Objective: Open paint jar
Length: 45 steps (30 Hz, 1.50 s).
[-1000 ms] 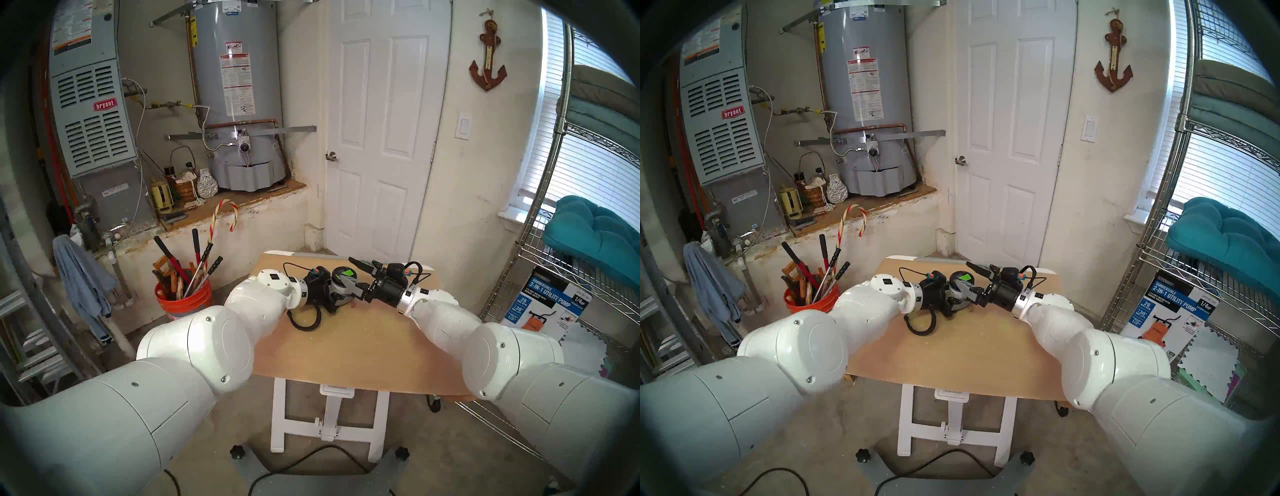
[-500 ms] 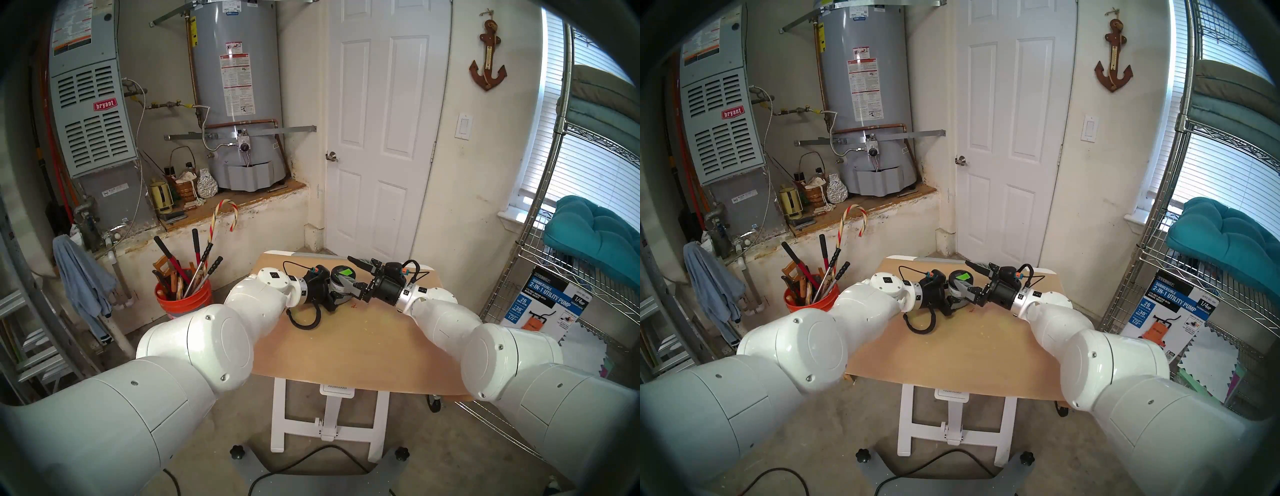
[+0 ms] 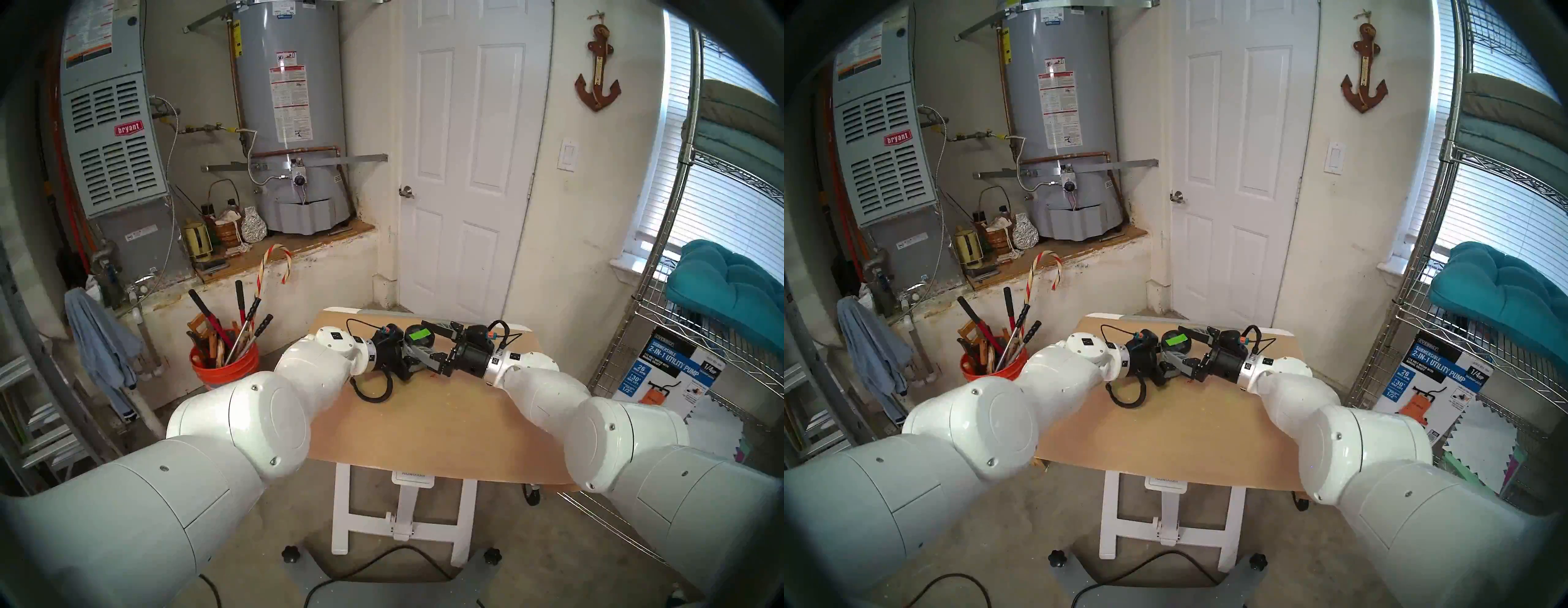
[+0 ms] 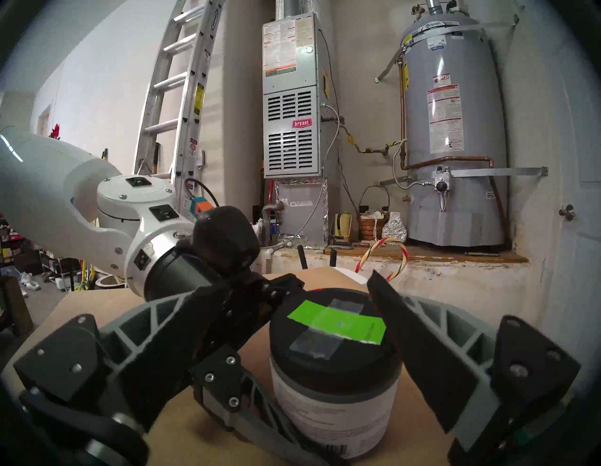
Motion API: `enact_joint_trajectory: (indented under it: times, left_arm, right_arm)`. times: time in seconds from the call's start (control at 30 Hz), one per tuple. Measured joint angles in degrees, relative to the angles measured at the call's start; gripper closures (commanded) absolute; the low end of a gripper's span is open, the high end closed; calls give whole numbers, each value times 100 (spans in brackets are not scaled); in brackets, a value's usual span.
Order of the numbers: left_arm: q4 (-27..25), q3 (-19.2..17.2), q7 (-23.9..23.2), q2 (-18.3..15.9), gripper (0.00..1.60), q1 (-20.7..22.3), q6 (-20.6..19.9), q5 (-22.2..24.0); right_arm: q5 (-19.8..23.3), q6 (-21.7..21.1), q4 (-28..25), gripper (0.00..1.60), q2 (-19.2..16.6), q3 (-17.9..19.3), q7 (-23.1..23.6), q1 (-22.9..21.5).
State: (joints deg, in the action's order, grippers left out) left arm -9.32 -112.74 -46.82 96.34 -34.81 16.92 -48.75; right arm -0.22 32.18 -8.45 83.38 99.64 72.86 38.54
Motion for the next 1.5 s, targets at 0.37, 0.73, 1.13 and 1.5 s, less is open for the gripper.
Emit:
enact_joint_trajectory:
  times: [0.37, 0.73, 1.13, 1.5]
  left_arm:
    - [6, -28, 28, 1, 160, 10, -17, -40]
    - [12, -69, 47, 2, 160, 12, -20, -66]
    - [16, -101, 55, 3, 160, 13, -21, -89]
    - [20, -136, 56, 3, 160, 13, -20, -111]
  right_arm:
    - [-21, -41, -12, 0, 16, -38, 30, 4]
    - [-55, 93, -110, 0, 45, -83, -105, 22]
    - [-108, 116, -170, 0, 54, -136, -155, 64]
    - [-172, 180, -302, 0, 75, -192, -384, 105]
